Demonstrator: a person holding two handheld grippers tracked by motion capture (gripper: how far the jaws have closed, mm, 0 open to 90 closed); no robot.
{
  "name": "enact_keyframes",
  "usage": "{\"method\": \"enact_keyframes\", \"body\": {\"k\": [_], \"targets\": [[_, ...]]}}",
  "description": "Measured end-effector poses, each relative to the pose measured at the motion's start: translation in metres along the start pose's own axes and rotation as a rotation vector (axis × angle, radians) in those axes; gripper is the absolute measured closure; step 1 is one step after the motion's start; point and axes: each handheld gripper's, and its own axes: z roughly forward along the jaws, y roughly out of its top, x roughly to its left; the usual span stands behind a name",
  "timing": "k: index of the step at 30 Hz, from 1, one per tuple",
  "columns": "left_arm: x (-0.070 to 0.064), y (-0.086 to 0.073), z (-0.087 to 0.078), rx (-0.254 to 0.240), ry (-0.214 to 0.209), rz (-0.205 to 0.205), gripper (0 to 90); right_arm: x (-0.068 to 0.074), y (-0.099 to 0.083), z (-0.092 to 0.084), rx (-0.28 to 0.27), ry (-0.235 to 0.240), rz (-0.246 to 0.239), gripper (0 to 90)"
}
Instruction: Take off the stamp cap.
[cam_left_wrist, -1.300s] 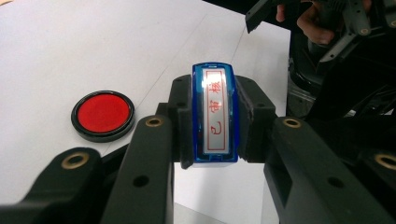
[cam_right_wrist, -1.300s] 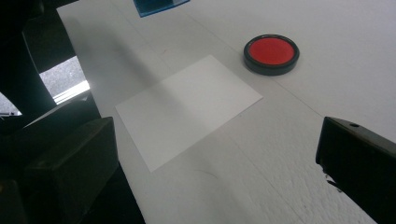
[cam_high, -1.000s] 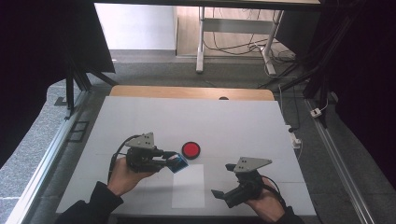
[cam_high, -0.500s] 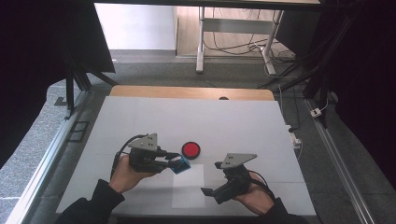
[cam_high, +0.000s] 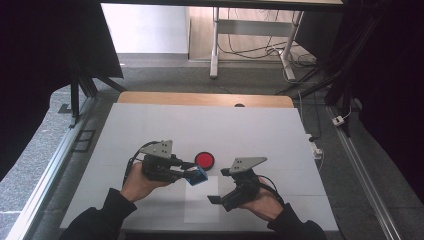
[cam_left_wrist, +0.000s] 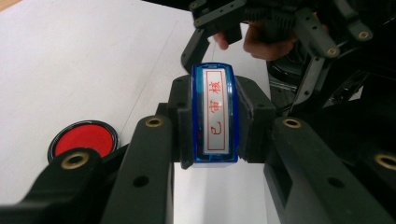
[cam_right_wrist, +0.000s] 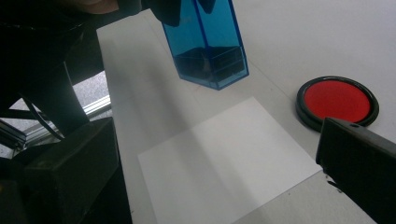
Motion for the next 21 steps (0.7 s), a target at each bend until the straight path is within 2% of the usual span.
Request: {"method": "enact_keyframes", "body": {"k": [9, 13, 15, 17, 20, 21], "targets": [[0.003, 0.003, 0.004, 0.001, -0.044, 0.043, 70.5, -0.001, 0.007, 0.019, 0.026, 0.019, -0.055, 0.0], [0.004, 0.004, 0.007, 0.005, -0.073, 0.053, 70.6, 0.000, 0.011, 0.028, 0.044, 0.052, -0.078, 1.3], [0.004, 0.005, 0.009, 0.006, -0.085, 0.064, 70.6, -0.001, 0.012, 0.029, 0.042, 0.078, -0.079, 6.6], [0.004, 0.006, 0.009, 0.002, -0.095, 0.073, 70.6, -0.001, 0.013, 0.030, 0.048, 0.080, -0.081, 8.7], [0.005, 0.005, 0.008, -0.015, -0.113, 0.077, 70.6, -0.003, 0.014, 0.031, 0.042, 0.094, -0.088, 18.8], [0.005, 0.005, 0.007, -0.020, -0.121, 0.077, 70.6, -0.004, 0.014, 0.030, 0.038, 0.110, -0.088, 26.9]]}}
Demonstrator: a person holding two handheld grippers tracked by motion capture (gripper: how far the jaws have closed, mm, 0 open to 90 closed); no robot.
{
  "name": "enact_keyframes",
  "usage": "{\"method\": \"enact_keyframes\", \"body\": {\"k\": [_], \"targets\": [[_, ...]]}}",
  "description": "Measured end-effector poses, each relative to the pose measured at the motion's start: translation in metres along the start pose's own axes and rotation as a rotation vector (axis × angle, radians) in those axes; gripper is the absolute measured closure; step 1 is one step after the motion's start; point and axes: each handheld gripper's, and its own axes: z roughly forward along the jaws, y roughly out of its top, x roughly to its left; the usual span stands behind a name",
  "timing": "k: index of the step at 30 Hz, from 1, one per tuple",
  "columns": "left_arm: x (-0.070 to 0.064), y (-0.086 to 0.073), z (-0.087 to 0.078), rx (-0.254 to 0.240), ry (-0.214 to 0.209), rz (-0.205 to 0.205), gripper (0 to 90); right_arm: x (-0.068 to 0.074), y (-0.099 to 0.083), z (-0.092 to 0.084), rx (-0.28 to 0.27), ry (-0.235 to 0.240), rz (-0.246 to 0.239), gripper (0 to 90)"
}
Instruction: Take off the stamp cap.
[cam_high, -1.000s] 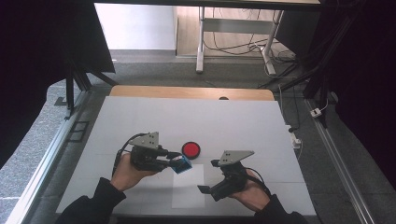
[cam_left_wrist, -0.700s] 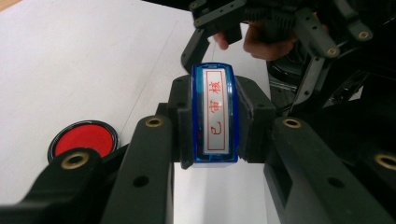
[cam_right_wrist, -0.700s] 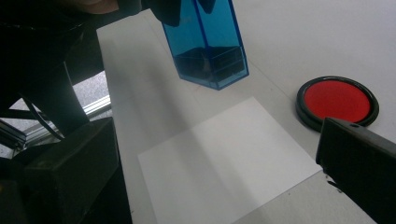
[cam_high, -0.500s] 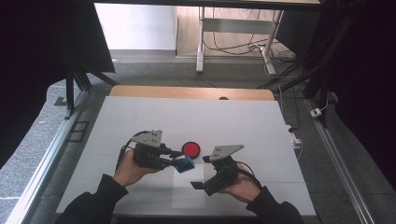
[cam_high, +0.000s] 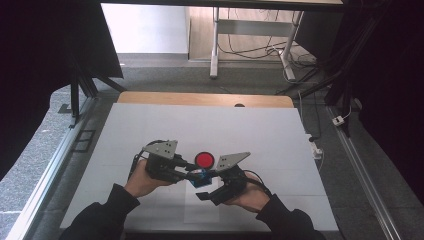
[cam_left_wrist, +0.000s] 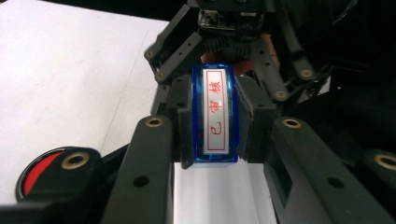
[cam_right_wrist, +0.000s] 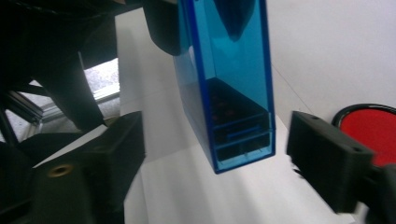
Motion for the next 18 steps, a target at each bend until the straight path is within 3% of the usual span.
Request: {"method": "enact_keyframes", "body": {"k": [1, 8, 18], "targets": [[0.0002, -0.0005, -0.0003, -0.005, -0.006, 0.000, 70.6, 0.0000, 0.0000, 0.0000, 0.000, 0.000, 0.000, 26.9], [-0.0006, -0.0015, 0.0004, -0.012, -0.033, 0.015, 70.6, -0.0004, 0.0017, -0.0053, -0.009, 0.060, -0.009, 49.4], [-0.0008, -0.0013, -0.0014, -0.034, -0.054, 0.032, 70.6, -0.0014, 0.0012, -0.0067, -0.016, 0.082, -0.022, 59.6]]}}
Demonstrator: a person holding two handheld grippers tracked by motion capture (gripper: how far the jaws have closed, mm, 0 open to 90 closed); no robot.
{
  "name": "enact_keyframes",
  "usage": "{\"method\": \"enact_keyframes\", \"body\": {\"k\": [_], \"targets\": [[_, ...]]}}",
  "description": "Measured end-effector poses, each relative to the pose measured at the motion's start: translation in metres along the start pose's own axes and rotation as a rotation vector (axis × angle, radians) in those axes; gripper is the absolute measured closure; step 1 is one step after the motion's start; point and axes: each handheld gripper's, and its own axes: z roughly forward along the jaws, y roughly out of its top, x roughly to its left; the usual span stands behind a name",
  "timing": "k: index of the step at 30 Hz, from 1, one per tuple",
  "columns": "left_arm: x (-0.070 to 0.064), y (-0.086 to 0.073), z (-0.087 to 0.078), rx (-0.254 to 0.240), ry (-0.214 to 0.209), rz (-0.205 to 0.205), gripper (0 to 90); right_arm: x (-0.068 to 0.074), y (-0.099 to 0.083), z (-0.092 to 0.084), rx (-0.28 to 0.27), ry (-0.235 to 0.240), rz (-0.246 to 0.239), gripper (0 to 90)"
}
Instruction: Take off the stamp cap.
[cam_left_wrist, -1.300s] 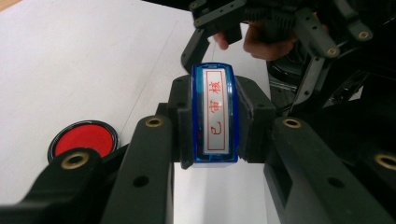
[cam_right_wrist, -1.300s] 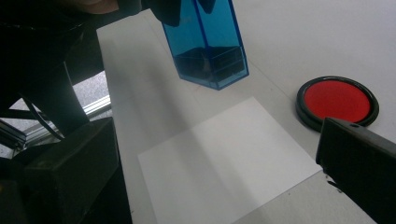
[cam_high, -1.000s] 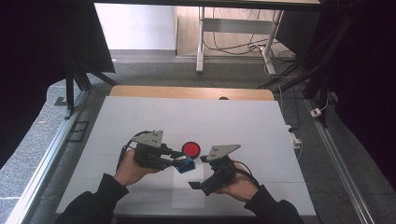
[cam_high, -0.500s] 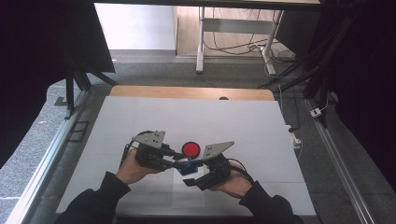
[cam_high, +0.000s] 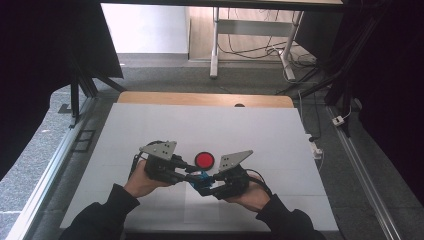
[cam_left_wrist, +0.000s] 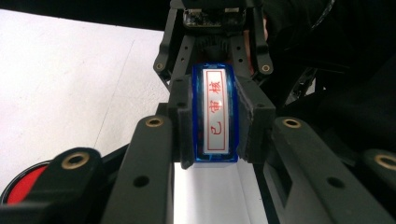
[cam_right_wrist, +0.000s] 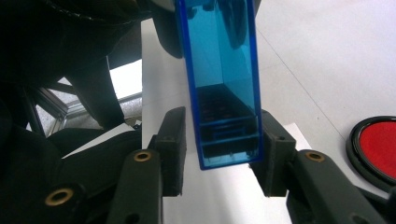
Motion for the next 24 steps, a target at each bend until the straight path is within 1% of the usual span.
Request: {"method": "enact_keyframes", "body": {"k": [5, 6, 9, 12, 15, 18, 22, 24], "targets": [[-0.0004, -0.0005, 0.0000, -0.006, -0.007, 0.008, 70.6, -0.0003, -0.0001, -0.0012, -0.010, 0.014, 0.000, 63.6], [-0.0003, -0.0007, 0.0001, -0.007, -0.008, 0.009, 70.6, -0.0003, 0.0000, -0.0016, -0.011, 0.023, 0.004, 65.7], [-0.0004, -0.0011, 0.0002, -0.011, -0.014, 0.015, 70.6, -0.0002, -0.0002, -0.0013, -0.013, 0.026, 0.002, 66.9], [-0.0003, -0.0011, 0.0008, -0.007, -0.014, 0.021, 70.7, -0.0012, -0.0005, -0.0014, -0.001, 0.035, -0.001, 67.7], [0.0000, -0.0010, 0.0005, -0.017, -0.013, 0.021, 70.7, -0.0022, -0.0005, -0.0024, -0.006, 0.042, 0.004, 68.1], [-0.0012, -0.0001, -0.0006, -0.030, -0.005, 0.035, 70.7, -0.0022, 0.0003, -0.0039, -0.017, 0.045, 0.006, 68.3], [-0.0041, 0.0013, -0.0009, -0.029, 0.017, 0.055, 70.8, -0.0047, -0.0003, -0.0044, -0.028, 0.071, 0.051, 68.5], [-0.0042, 0.0020, -0.0007, -0.023, 0.013, 0.053, 70.8, -0.0049, -0.0005, -0.0043, -0.028, 0.071, 0.058, 68.6]]}}
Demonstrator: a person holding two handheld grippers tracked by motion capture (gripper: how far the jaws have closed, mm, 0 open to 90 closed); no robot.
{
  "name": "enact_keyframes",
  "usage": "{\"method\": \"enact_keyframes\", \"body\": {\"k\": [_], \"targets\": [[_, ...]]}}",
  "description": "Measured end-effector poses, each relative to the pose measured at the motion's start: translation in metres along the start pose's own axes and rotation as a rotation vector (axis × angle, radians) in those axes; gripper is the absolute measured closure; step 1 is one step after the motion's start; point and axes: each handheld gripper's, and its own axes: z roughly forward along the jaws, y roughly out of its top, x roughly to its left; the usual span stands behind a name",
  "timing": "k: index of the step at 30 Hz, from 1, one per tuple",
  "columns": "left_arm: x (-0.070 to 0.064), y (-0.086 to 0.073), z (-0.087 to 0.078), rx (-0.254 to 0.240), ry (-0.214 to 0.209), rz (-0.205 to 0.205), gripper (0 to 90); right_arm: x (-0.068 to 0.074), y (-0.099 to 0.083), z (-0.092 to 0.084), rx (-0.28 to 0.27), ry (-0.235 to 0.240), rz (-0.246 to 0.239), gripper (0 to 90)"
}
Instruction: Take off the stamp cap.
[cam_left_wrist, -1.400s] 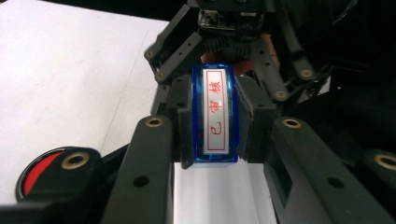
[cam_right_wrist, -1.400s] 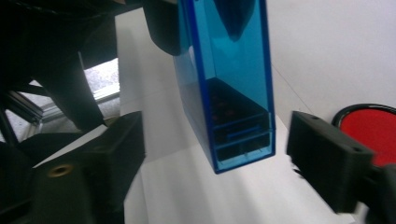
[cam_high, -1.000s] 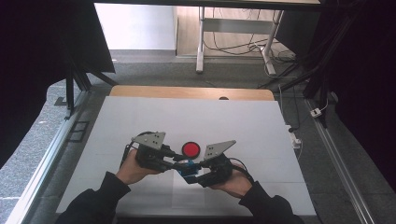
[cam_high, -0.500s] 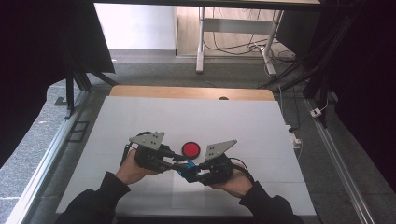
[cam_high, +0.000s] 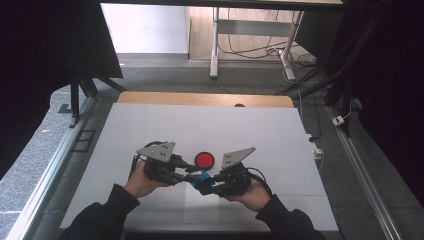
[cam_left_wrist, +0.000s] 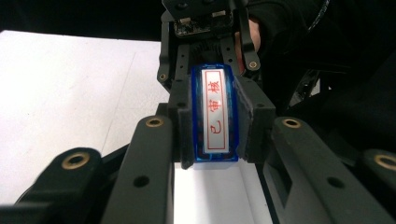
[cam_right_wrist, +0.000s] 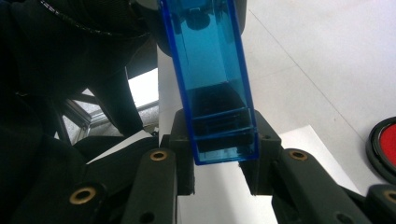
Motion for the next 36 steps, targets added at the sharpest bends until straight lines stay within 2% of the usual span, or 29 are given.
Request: {"method": "enact_keyframes", "body": {"k": [4, 6, 7, 9, 12, 15, 20, 24, 31, 36], "targets": [[0.001, 0.001, 0.000, 0.005, -0.014, -0.011, 70.8, 0.001, 0.001, -0.001, 0.011, -0.002, -0.026, 68.8], [0.001, 0.000, 0.000, -0.003, -0.028, -0.019, 70.8, 0.004, 0.002, -0.001, 0.020, -0.009, -0.056, 68.8], [0.002, 0.000, -0.002, -0.007, -0.034, -0.022, 70.8, 0.006, 0.001, -0.001, 0.050, -0.025, -0.101, 68.8], [0.002, 0.001, -0.005, -0.008, -0.015, -0.024, 70.8, 0.007, 0.001, 0.000, 0.058, -0.025, -0.112, 68.8], [0.002, 0.000, -0.009, -0.027, -0.016, -0.027, 70.8, 0.006, 0.000, 0.000, 0.067, -0.037, -0.108, 68.7], [0.001, 0.001, -0.009, -0.020, -0.015, -0.023, 70.8, 0.006, 0.000, 0.000, 0.059, -0.045, -0.109, 68.7], [0.000, 0.001, -0.007, -0.007, 0.000, -0.040, 70.7, 0.006, -0.001, -0.002, 0.065, -0.086, -0.117, 68.5], [-0.002, 0.001, -0.007, 0.002, 0.031, -0.043, 70.6, 0.007, -0.002, -0.005, 0.073, -0.135, -0.126, 68.4], [-0.007, 0.000, -0.008, 0.026, 0.089, -0.054, 70.5, 0.007, -0.005, -0.009, 0.082, -0.179, -0.138, 68.4], [-0.009, -0.001, -0.010, 0.029, 0.113, -0.069, 70.4, 0.009, -0.006, -0.013, 0.081, -0.221, -0.125, 68.4]]}}
